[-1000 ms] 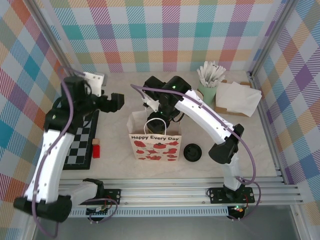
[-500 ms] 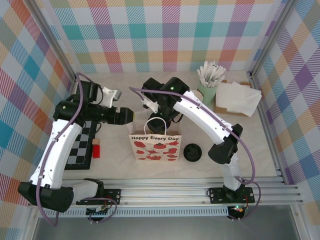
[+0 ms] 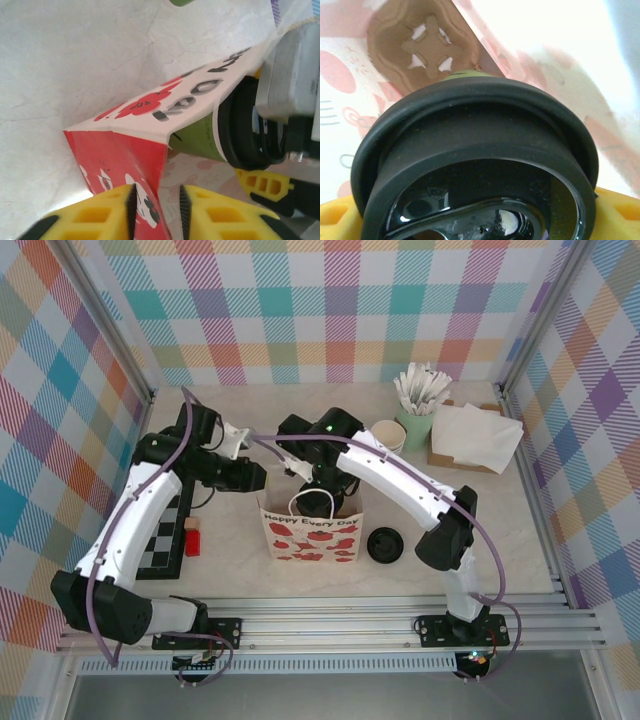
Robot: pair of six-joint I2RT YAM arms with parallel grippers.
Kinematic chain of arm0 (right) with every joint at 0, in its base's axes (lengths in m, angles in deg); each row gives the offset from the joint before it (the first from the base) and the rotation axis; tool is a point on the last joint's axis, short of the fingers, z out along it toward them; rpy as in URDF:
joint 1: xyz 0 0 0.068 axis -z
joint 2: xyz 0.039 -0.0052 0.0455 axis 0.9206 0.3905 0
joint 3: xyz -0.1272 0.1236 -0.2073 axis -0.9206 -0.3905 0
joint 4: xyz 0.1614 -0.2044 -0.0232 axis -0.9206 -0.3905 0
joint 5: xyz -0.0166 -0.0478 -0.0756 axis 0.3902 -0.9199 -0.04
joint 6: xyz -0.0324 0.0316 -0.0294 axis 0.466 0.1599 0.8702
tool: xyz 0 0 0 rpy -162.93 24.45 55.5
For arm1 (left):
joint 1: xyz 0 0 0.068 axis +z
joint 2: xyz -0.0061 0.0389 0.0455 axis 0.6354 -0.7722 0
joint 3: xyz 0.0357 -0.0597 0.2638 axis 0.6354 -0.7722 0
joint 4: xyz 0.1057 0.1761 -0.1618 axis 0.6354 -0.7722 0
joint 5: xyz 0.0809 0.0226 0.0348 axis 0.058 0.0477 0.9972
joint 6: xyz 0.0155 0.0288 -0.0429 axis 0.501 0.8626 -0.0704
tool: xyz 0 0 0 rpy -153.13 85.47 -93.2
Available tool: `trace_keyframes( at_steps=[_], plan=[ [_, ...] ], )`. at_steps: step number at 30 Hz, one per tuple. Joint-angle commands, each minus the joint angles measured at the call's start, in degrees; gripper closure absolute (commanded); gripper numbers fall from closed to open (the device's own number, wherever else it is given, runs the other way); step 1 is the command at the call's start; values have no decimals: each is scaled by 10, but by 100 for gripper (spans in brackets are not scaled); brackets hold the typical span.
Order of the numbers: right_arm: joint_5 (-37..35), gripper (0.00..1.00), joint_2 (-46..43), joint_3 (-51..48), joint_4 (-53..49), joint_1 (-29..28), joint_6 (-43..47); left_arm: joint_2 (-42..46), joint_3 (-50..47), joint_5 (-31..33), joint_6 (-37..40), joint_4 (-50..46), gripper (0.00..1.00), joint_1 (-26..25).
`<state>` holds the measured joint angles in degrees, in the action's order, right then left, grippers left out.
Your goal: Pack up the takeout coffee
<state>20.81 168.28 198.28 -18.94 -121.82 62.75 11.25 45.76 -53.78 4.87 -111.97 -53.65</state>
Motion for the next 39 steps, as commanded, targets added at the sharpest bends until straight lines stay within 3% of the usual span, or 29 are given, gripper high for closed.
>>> trace_keyframes(
  at_steps=[1,4,6,15,20,28,34,39],
  plan=[
    [-11,58,-3,-9,-46,-4,7,-11,25,7,20,8,82,-4],
    [-21,58,4,-8,-52,-8,4,-16,44,17,31,19,96,-4],
    [-21,58,12,-12,-52,-12,5,-19,50,20,27,34,100,-4],
    [24,58,47,7,-41,-21,4,-56,65,35,16,61,100,-4],
    [10,59,41,-14,-43,-24,12,-64,77,39,17,83,100,-3],
    [-39,59,-30,-22,9,-21,-15,1,11,51,7,174,100,6],
    [-77,60,-55,-22,30,-21,-19,8,-4,42,11,179,100,7],
    [-43,59,-88,-76,69,-23,4,4,-10,55,1,171,100,9]
  ],
)
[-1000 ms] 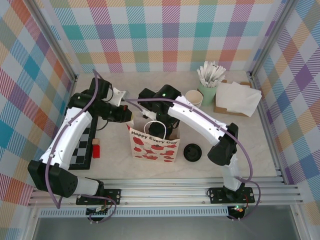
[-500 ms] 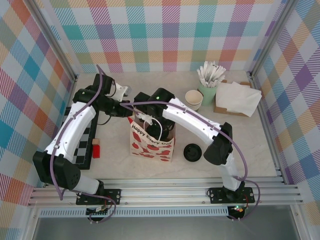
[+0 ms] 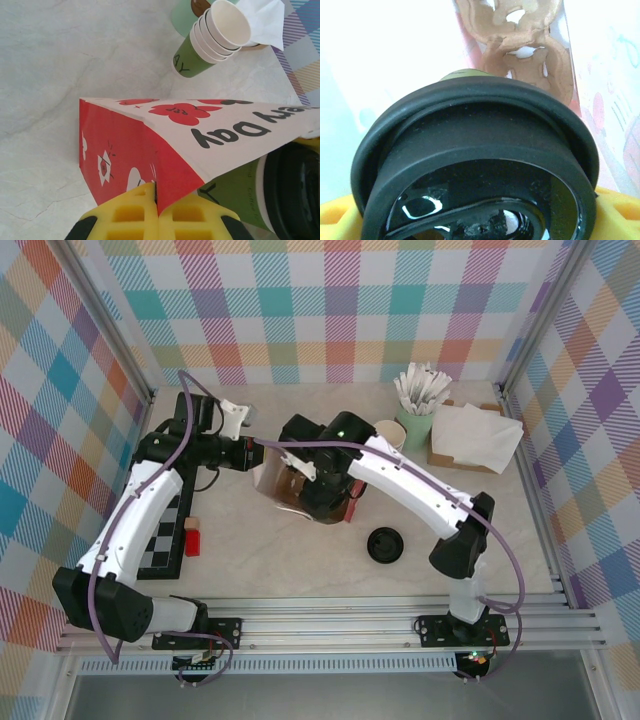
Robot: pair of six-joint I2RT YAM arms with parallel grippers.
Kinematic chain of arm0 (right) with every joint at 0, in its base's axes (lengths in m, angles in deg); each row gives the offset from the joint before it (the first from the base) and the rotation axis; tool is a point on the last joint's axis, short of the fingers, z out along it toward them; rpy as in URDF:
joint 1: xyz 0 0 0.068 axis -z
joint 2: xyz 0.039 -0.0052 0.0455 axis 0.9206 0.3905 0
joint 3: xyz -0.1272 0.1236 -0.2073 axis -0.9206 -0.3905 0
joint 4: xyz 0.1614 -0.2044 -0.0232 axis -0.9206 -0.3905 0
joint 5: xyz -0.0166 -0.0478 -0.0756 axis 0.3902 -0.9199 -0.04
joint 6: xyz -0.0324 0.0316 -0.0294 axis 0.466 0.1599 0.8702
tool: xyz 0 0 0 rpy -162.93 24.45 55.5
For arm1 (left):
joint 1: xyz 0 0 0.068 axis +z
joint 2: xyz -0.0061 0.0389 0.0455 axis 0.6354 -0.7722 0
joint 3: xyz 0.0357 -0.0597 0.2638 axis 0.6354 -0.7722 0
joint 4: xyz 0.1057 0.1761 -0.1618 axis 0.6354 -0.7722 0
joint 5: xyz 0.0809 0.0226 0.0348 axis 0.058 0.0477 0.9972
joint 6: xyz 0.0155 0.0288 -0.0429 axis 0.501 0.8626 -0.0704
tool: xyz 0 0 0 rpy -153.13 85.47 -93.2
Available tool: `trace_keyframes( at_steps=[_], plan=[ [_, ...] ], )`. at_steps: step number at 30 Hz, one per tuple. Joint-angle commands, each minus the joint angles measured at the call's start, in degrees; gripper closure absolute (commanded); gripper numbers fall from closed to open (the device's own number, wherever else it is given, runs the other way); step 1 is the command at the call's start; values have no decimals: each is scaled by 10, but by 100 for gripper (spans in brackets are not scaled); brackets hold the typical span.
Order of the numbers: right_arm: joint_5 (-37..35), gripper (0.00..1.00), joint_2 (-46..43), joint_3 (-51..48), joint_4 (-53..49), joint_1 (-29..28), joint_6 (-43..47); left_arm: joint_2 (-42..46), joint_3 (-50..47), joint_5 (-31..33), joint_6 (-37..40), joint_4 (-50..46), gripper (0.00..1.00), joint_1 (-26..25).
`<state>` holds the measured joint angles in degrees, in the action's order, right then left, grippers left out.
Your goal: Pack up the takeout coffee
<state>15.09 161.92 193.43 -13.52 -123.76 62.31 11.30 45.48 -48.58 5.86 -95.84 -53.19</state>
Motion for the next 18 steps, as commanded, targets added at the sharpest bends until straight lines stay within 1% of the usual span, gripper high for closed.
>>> trace_keyframes(
  at_steps=[1,4,8,11,13,18],
  plan=[
    [17,59,-25,-44,18,-5,12,0,-3,-3,-14,10,100,5],
    [19,60,-9,-49,2,-5,16,-22,30,-26,-30,-5,100,4],
    [9,60,5,-37,-6,-5,32,-52,73,-26,-44,-51,100,4],
    [25,60,24,-33,-26,-5,47,-81,113,-43,-57,-92,100,4],
    [44,60,36,-33,-31,-6,70,-92,138,-36,-76,-110,100,4],
    [56,60,49,-15,-14,-6,65,-116,188,-55,-103,-139,100,4]
  ],
)
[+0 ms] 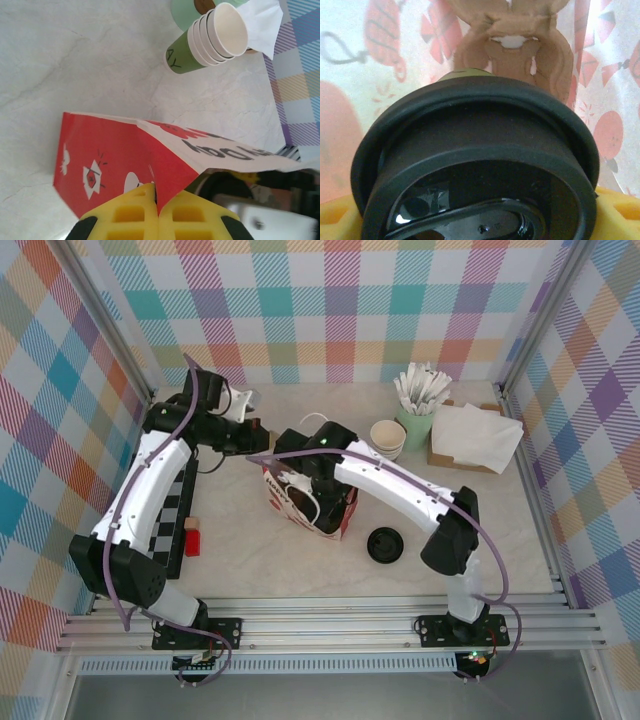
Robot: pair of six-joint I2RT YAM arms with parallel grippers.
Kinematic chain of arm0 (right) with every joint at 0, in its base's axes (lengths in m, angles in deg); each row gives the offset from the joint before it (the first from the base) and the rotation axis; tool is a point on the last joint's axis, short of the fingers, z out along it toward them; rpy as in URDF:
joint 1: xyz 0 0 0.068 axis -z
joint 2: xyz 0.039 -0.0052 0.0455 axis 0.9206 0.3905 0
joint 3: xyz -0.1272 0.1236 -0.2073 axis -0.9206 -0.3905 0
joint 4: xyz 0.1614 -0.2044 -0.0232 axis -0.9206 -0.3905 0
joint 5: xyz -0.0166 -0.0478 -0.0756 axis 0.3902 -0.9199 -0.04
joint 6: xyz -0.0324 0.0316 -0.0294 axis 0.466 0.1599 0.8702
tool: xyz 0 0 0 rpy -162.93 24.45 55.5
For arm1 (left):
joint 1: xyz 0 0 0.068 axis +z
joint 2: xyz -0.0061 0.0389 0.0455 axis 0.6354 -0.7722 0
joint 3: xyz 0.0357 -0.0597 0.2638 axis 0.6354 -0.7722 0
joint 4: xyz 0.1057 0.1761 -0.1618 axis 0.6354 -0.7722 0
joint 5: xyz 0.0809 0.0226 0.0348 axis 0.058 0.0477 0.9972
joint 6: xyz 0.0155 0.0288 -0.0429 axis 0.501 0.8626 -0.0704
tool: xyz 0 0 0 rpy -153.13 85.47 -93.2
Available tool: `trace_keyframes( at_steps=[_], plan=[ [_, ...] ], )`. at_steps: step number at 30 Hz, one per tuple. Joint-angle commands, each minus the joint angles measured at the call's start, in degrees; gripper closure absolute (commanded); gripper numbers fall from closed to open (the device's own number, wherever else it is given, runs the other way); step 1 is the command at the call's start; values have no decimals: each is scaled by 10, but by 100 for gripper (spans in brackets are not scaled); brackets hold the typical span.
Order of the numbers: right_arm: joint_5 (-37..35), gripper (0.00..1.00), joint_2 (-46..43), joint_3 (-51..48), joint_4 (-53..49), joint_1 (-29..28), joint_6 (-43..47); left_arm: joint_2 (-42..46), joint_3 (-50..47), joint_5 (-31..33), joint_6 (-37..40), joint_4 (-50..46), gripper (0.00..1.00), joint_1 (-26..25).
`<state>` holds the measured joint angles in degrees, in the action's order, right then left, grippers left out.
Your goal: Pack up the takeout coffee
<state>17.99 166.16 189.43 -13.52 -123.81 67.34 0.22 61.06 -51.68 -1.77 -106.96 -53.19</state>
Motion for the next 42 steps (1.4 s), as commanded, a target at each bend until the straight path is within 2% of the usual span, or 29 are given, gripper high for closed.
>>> trace_keyframes(
  at_steps=[1,9,15,21,32,36,38,42],
  plan=[
    [25,60,11,29,-14,-5,11,-9,37,-27,-27,-32,100,4],
    [47,60,57,68,-47,0,5,-24,11,-47,-4,-29,100,4],
    [52,60,57,69,-60,13,5,-56,44,-48,35,-75,100,5],
    [46,60,57,58,-74,20,-23,-69,73,-16,15,-82,100,6],
    [32,61,75,69,-92,30,-58,-63,61,-26,2,-48,100,6],
    [24,61,82,126,-76,33,-84,-43,18,-56,28,-13,100,4],
    [35,61,83,160,-62,32,-88,-30,0,-49,41,2,100,4],
    [50,60,107,232,-109,33,-86,-29,-2,-46,58,-7,100,4]
  ],
)
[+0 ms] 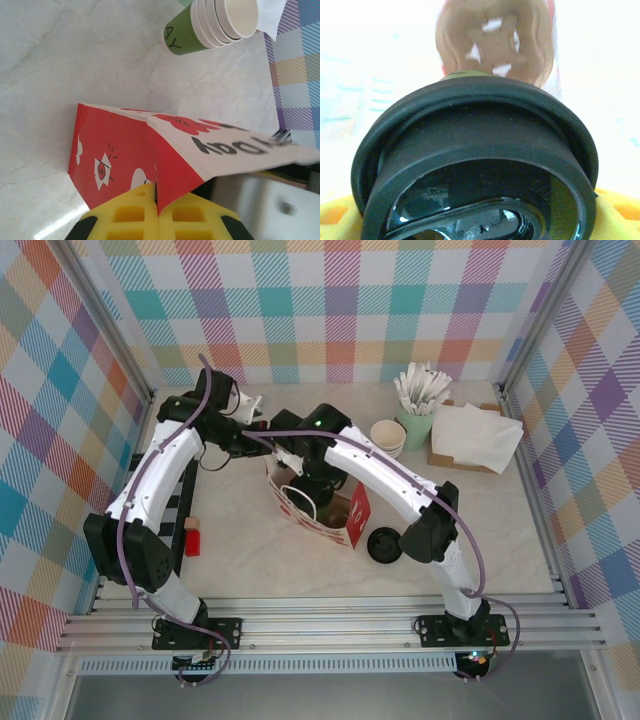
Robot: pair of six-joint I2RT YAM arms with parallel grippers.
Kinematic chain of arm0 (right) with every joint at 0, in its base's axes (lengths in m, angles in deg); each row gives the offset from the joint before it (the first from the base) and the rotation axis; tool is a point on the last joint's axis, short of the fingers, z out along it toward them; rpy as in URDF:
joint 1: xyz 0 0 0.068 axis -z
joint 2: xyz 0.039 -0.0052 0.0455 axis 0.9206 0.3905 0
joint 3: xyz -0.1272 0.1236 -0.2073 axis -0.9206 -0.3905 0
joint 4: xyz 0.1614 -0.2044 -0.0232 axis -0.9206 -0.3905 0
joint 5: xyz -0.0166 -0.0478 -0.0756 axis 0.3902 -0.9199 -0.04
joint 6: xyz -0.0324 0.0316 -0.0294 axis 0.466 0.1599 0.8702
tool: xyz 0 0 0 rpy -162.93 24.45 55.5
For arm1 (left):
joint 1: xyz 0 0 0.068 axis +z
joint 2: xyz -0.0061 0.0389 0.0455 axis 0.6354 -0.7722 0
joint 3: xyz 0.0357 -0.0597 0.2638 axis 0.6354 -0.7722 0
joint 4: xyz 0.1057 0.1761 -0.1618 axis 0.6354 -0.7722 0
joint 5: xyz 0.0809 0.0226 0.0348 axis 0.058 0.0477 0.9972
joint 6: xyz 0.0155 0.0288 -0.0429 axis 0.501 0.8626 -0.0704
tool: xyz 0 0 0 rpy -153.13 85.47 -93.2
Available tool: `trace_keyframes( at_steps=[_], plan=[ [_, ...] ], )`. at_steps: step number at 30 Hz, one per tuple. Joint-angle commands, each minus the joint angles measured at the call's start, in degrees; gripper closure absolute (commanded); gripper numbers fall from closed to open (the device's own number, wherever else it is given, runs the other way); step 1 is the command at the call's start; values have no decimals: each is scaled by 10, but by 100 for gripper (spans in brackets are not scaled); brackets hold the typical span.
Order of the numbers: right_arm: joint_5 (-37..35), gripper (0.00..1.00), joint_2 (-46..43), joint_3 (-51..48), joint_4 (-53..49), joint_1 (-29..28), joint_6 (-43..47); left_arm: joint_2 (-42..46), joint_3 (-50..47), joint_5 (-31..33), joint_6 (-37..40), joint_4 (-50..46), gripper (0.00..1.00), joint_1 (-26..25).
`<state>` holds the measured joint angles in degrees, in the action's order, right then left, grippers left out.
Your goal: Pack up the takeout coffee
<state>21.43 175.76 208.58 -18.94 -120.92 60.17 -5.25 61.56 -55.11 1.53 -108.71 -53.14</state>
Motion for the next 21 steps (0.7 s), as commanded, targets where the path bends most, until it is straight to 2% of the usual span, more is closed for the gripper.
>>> trace_keyframes(
  at_steps=[1,7,14,21],
  plan=[
    [17,60,2,26,-54,4,-18,25,-5,-15,28,9,100,3],
    [-13,60,-21,-12,-71,4,-33,16,11,-7,44,-6,100,5],
    [-14,60,-16,-45,-82,0,-47,-1,40,-2,53,-22,100,5],
    [-54,60,-24,-67,-91,0,-59,-13,52,3,53,-35,100,5]
  ],
)
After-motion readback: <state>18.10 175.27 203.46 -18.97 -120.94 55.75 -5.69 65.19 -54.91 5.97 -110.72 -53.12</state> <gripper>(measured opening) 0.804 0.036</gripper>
